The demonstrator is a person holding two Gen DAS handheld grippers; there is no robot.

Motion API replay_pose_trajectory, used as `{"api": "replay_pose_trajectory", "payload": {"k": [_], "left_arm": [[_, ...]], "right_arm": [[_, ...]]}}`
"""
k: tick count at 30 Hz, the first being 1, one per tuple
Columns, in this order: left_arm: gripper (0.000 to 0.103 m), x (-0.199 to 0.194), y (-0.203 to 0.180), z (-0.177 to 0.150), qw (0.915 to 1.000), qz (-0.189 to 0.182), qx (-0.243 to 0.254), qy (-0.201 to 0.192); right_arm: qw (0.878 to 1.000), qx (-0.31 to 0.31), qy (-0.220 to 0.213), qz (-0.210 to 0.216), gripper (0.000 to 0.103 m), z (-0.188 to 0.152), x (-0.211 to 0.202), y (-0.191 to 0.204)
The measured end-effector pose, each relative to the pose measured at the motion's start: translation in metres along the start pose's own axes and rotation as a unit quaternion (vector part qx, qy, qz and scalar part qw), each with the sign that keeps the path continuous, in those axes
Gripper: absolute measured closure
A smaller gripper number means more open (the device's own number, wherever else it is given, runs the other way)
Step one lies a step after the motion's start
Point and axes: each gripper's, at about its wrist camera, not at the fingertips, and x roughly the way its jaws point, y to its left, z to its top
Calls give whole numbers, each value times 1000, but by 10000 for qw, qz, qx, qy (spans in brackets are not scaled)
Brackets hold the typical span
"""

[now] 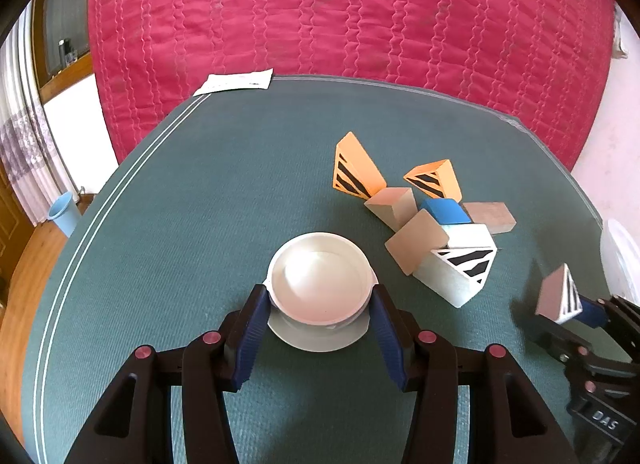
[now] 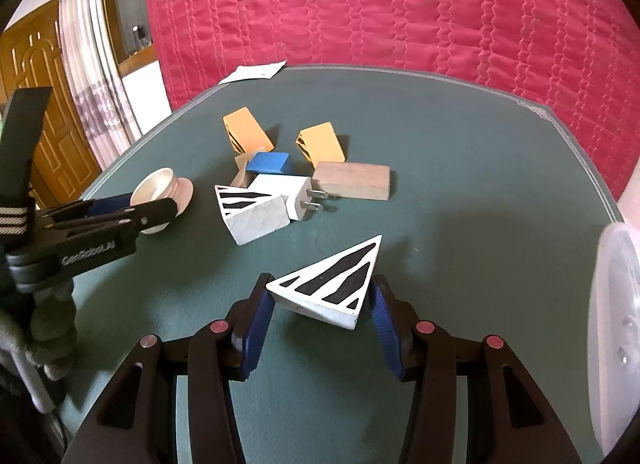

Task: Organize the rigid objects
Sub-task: 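Grasp the striped white triangle block with the right gripper while the left gripper holds the cup, then carry the triangle block into the clear basin and open the right gripper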

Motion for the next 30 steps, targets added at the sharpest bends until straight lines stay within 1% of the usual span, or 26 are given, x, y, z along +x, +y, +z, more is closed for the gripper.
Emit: {"api": "replay_pose_trajectory", "payload": {"k": [7,13,16,22,28,30], "left_arm": [[49,-7,-4,-2,10000,-20,55,-47],[49,-16,-12,-3,9999,-25,117,-82],[49,-23,-20,-4,9996,7,223,-161],[49,-38,-40,-7,9988,-126,401,-241],[49,-49,-61,-8,9975,-292,585,-273],[49,-53,-68,-8,9969,-347,649,-286]], "right_arm": [[9998,139,-172,-1,53,-15,-28,-11],[9988,353,-321,-101,53,-24,-53,-31],[9976,494,-429,-212,53,-28,-66,-44],[9934,815,-628,-502,53,-35,-91,-75],[9863,1163,-778,-878,53,-50,-115,-111],[9821,1348,-837,-1015,53,-57,-124,-126]]}}
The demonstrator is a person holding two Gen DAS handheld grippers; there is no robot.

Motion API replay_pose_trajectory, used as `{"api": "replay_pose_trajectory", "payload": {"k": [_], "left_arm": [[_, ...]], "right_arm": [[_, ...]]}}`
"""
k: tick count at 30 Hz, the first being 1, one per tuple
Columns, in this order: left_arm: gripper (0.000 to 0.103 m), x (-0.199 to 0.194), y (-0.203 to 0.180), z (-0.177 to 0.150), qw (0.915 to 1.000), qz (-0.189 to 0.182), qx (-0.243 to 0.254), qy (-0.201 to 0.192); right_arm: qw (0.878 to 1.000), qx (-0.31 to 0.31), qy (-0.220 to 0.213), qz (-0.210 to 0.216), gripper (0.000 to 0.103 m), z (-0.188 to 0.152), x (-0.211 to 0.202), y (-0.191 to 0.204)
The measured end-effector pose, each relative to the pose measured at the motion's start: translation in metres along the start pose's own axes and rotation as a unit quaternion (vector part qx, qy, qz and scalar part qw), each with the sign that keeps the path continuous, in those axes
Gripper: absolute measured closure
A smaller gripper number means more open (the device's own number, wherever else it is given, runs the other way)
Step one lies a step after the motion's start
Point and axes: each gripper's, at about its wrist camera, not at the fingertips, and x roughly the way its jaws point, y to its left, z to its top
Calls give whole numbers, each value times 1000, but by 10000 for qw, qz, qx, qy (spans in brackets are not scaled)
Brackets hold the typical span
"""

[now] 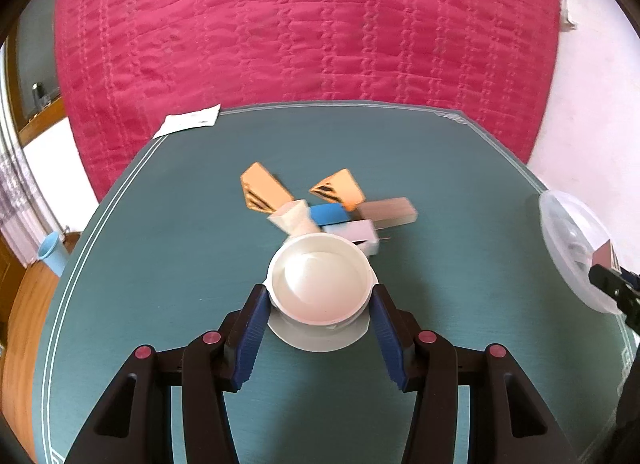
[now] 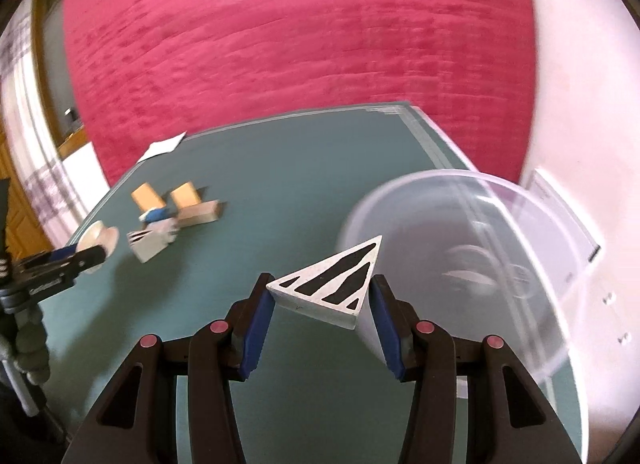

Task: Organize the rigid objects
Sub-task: 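Carry the triangle block into the clear basin and open the right gripper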

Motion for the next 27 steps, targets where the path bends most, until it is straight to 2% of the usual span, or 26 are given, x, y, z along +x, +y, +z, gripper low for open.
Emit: {"api": "replay_pose_trajectory", "payload": {"k": [14,27], "left_arm": [[49,-11,-51,10,9984,-252,498,-50],[49,-18,-106,20,9924,-608,1055,-170]], "right_arm": [[9924,924,-56,-807,53,-10,-18,-92],[9861,1276,-350,-1002,49,-12,-29,-108]]}}
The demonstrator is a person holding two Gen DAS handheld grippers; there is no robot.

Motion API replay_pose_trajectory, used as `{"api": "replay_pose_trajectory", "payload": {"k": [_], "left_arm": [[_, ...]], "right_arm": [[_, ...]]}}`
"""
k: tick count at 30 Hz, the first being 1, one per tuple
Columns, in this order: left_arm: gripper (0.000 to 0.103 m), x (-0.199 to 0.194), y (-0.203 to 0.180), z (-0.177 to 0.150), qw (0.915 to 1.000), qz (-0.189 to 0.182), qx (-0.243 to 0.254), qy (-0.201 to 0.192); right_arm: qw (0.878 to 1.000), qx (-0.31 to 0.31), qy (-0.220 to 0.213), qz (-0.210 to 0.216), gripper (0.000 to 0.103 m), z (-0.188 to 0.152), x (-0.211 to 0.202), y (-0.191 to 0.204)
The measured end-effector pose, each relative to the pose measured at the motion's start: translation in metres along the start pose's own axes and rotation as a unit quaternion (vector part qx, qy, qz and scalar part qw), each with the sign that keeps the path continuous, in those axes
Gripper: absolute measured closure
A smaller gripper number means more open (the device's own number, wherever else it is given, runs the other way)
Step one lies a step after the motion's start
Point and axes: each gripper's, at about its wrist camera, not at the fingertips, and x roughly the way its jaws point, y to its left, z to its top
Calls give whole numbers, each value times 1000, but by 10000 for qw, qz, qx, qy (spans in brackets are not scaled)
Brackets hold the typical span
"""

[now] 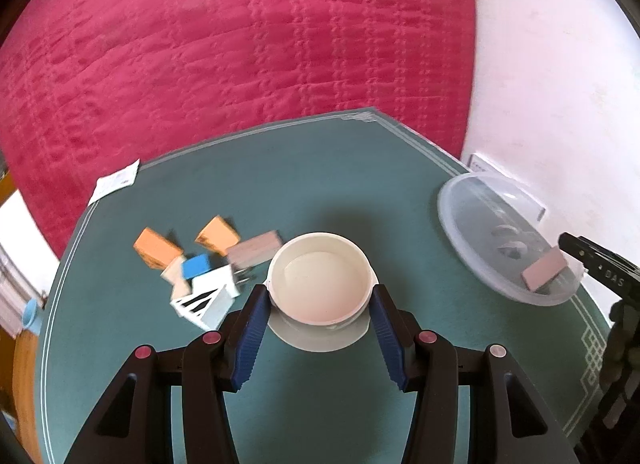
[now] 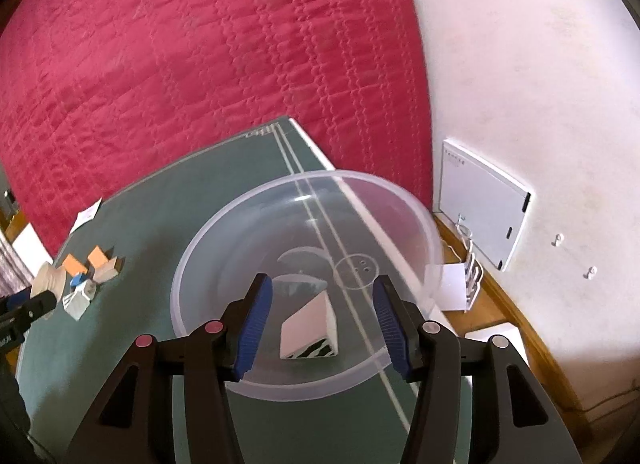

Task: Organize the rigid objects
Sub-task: 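Carry the triangle block into the clear basin and open the right gripper, then lower the white cup into the clear basin and open the left gripper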

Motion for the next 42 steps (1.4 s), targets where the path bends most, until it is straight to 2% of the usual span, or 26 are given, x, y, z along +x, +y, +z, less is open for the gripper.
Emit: {"api": "replay_pose_trajectory", "payload": {"k": [6,10,16,26,27,28,29,30,31,35,42], "left_arm": [[49,7,-33,10,9987,-337,370,-59],[49,21,-54,18,9963,-677,526,40],[49,36,-88,28,9913,-1090,734,112],[48,51,-129,36,9832,-1458,1094,95],[48,52,-131,36,9814,-1559,1112,103],[41,55,-133,36,9789,-1706,1116,127],[34,56,-133,36,9787,-1726,1102,125],[23,57,-131,36,9795,-1712,1055,90],[20,57,-128,35,9814,-1651,981,-7],[20,63,-115,31,9873,-1302,907,17],[17,65,-95,28,9932,-983,628,39]], "right_arm": [[9990,328,-202,-217,49,4,-8,-13],[9978,485,-314,-333,49,6,-12,-19],[9976,485,-376,-316,49,6,-15,-17],[9968,592,-477,-260,49,5,-20,-20],[9966,611,-482,-258,49,6,-20,-21],[9965,625,-482,-261,48,6,-20,-22],[9964,641,-480,-266,48,6,-20,-23],[9964,648,-479,-274,48,6,-19,-23],[9963,654,-478,-282,48,6,-20,-23],[9964,647,-479,-284,48,5,-20,-24],[9972,552,-411,-307,48,4,-16,-20]]}}
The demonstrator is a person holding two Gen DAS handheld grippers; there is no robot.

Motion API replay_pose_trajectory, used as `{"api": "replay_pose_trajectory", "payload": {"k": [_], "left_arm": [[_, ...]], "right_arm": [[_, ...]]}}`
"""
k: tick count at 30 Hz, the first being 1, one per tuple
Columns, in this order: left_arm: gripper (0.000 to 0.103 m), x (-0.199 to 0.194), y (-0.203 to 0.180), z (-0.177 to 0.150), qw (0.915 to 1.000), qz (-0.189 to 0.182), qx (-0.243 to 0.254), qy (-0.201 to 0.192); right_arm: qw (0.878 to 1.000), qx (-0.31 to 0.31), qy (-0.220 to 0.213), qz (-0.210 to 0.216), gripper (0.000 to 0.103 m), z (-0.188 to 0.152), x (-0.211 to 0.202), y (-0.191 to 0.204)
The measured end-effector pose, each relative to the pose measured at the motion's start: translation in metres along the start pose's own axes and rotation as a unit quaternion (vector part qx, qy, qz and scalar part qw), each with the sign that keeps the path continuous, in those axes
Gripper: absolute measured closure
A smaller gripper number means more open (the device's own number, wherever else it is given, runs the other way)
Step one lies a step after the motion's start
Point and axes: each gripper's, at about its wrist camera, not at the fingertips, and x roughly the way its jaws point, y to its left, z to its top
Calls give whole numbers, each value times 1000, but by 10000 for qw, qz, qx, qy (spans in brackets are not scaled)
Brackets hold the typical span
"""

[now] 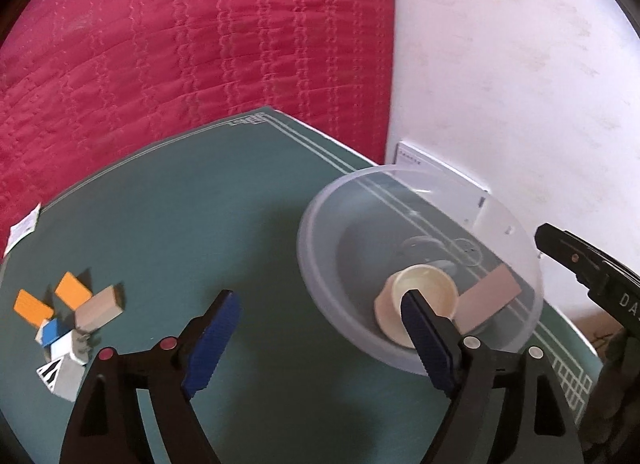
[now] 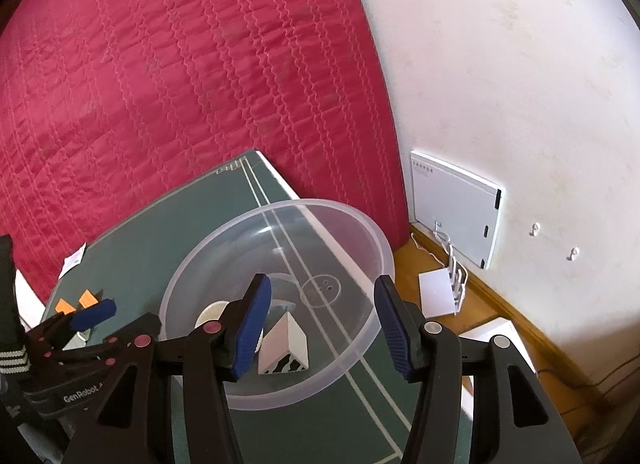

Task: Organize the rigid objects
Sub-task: 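Lower the white cup into the clear basin and open the left gripper, then move the left gripper to the second striped triangle block and grasp it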

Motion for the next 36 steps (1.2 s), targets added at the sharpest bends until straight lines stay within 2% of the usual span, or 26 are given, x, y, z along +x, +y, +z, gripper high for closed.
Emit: {"api": "replay_pose_trajectory", "payload": {"k": [6,13,26,36], "left_arm": [[15,-5,0,-6,9997,215,142,-51],[6,-11,8,-11,9994,347,78,-25],[4,-24,50,-26,9959,834,-338,48],[4,-39,104,-44,9867,1370,-872,102]], "right_arm": [[10000,-83,17,-5,46,-3,2,5],[9998,-200,-14,54,40,-9,2,12],[9977,-660,42,174,37,-24,4,35],[9922,-1223,-39,235,36,-41,-1,62]]}}
